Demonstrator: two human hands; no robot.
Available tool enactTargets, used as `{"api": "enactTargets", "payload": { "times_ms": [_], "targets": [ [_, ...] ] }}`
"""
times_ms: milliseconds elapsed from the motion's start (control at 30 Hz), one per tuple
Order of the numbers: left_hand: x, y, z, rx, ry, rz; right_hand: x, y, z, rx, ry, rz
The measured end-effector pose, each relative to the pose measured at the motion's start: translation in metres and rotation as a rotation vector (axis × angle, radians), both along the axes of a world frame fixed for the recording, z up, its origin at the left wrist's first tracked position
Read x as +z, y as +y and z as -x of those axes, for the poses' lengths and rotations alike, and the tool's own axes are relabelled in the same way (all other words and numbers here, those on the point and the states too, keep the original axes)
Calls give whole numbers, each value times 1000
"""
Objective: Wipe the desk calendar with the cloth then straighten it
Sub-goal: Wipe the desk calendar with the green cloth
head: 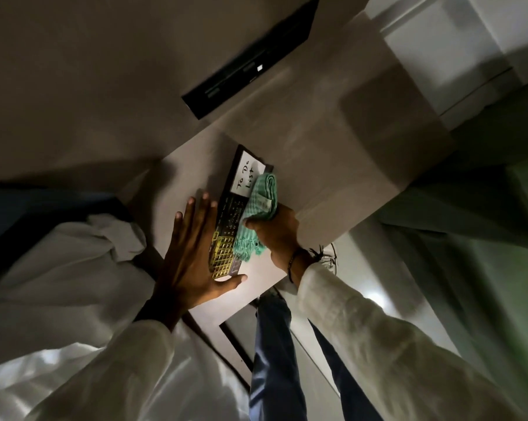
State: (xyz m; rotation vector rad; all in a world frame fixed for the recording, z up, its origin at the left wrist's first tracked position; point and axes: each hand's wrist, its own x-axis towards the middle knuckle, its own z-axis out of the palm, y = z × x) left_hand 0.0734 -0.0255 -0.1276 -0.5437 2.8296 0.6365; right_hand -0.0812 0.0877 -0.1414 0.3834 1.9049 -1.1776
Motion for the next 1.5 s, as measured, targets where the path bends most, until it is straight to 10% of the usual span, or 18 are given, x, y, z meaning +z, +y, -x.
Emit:
{"api": "enactTargets", "payload": {
  "times_ms": [1500],
  "targets": [
    [4,2,25,-13,-4,-23,12,-18,-6,18,250,-53]
  ]
}}
